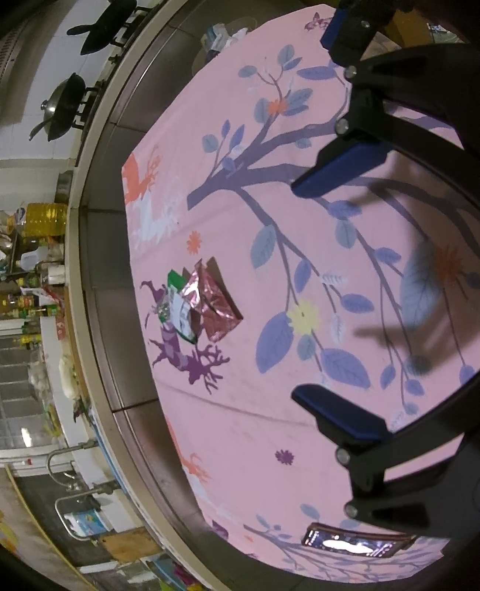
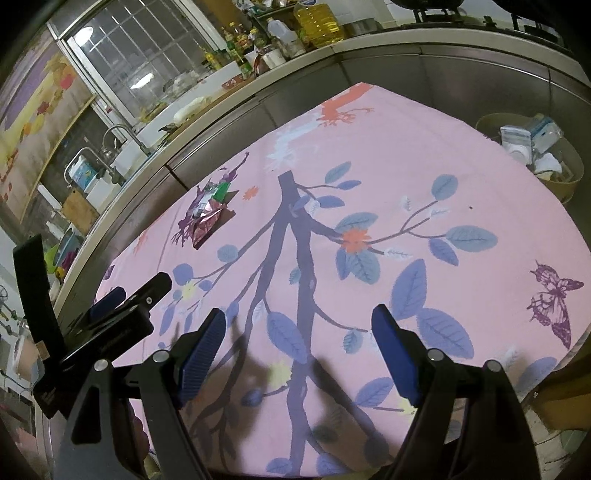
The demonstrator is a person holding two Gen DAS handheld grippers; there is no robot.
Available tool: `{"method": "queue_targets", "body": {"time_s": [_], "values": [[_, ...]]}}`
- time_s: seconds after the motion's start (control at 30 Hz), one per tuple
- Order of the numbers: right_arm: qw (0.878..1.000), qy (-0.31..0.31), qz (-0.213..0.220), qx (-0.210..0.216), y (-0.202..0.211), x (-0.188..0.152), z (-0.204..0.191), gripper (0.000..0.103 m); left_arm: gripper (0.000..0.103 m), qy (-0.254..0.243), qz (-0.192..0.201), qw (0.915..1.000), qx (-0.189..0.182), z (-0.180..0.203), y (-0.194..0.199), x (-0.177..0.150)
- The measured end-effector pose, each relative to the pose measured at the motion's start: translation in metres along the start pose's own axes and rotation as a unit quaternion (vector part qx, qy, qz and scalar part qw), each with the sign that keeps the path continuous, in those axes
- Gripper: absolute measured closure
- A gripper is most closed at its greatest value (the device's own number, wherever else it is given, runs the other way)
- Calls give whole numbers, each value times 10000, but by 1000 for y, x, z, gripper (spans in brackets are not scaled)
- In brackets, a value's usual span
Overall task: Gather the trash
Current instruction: 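Move both open tools toward the pink wrapper and green packet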
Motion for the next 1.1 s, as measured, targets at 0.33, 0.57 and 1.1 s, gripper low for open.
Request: {"method": "queue_targets", "body": {"time_s": [0.33,0.57,1.1], "values": [[10000,7,-79,-10,-6,-1,-3,25,6,80,-86,9999,110,-10,-5,-1],[9998,-160,95,-34,-3,3,4,24,6,82,-136,9998,141,-12,-9,-3],[9994,-298,98,-111,-11,4,11,19,6,64,-184,9997,119,-14,-16,-4]]}}
Point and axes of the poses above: each gripper's, at about its wrist camera, not at the fingertips, and y roughly against the way its jaws point, z to its right, x to its top, the point moved 5 cm from there along -y, roughly the way its jaws point, and after that the axes turned 5 degrees about -y, right-handed, at the moved point
